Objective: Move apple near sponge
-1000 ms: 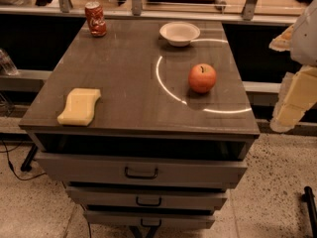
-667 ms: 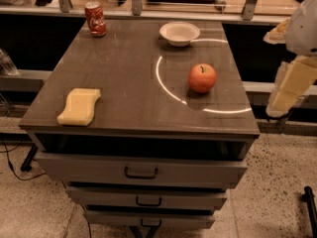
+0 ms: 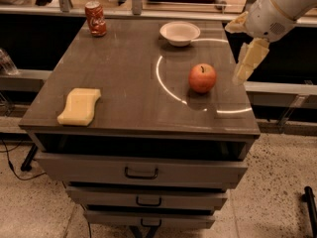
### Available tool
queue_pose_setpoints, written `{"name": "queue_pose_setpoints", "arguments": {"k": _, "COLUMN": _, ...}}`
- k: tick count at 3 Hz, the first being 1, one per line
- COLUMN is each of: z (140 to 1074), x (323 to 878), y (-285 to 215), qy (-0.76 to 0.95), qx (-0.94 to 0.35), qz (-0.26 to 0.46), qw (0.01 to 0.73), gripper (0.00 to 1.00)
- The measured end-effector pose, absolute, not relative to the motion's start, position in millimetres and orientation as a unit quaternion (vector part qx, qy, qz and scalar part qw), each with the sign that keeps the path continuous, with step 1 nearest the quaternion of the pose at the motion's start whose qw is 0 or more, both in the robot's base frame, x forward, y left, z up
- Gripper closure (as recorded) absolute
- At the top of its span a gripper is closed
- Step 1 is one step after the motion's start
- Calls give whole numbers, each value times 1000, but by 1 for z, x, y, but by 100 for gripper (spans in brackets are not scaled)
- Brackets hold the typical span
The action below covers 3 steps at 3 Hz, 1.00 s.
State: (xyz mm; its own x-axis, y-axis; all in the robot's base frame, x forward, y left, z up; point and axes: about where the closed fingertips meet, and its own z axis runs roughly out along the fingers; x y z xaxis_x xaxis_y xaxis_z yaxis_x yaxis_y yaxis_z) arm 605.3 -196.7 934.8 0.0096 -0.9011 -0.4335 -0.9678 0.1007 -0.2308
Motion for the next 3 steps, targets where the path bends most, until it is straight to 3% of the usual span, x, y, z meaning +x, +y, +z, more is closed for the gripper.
{"name": "queue_pose_setpoints", "arguments": {"k": 1, "z": 902, "x": 634, "y": -182, "qy": 690, "qx": -662, "qz": 113, "qw": 271, "gripper": 0}}
{"name": "queue_pose_setpoints", "arguments": {"k": 3, "z": 863, "x": 641, "y": -178, "qy": 693, "qx": -654, "qz": 154, "qw": 262, "gripper": 0}}
